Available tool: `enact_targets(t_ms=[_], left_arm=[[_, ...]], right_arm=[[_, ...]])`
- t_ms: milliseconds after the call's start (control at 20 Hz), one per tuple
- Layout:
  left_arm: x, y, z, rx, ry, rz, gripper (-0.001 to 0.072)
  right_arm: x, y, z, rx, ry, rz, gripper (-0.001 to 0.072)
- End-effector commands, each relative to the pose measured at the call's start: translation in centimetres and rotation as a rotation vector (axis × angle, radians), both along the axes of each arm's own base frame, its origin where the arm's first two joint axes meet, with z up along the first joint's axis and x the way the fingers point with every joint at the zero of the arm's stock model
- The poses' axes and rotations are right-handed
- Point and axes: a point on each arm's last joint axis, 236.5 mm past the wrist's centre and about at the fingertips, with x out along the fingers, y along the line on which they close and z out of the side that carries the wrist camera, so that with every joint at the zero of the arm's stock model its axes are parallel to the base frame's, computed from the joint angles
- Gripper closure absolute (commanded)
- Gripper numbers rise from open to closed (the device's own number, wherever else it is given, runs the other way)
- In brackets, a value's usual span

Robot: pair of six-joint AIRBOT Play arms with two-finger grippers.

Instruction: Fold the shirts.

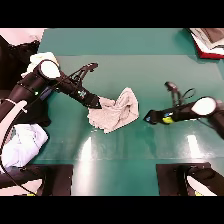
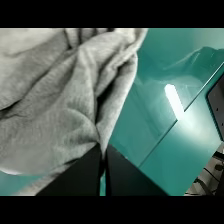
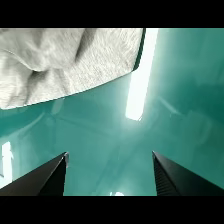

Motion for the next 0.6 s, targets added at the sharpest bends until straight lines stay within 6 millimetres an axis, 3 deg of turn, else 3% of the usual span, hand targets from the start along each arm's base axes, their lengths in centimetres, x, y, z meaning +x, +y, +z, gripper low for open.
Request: enact_targets(t_ms=[0,250,550], left_arm=[[-0.4,0.1,0.2,0.006,0.012,-0.016,0.0682],[-0.7,0.2,0.2,0.009,0.023,-0.022,0.0681],[-0.9,0.2,0.2,0.011,0.027,-0.026,0.0682]], right_arm=[[0.4,3.0,-3.9,-0.003,0.012,-0.046,0.0150],[2.9,4.5,-6.0,-0.020,0.033,-0.065,0.0153],[6.2,2.9,-6.5,-0.021,0.038,-0.157,0.0163]])
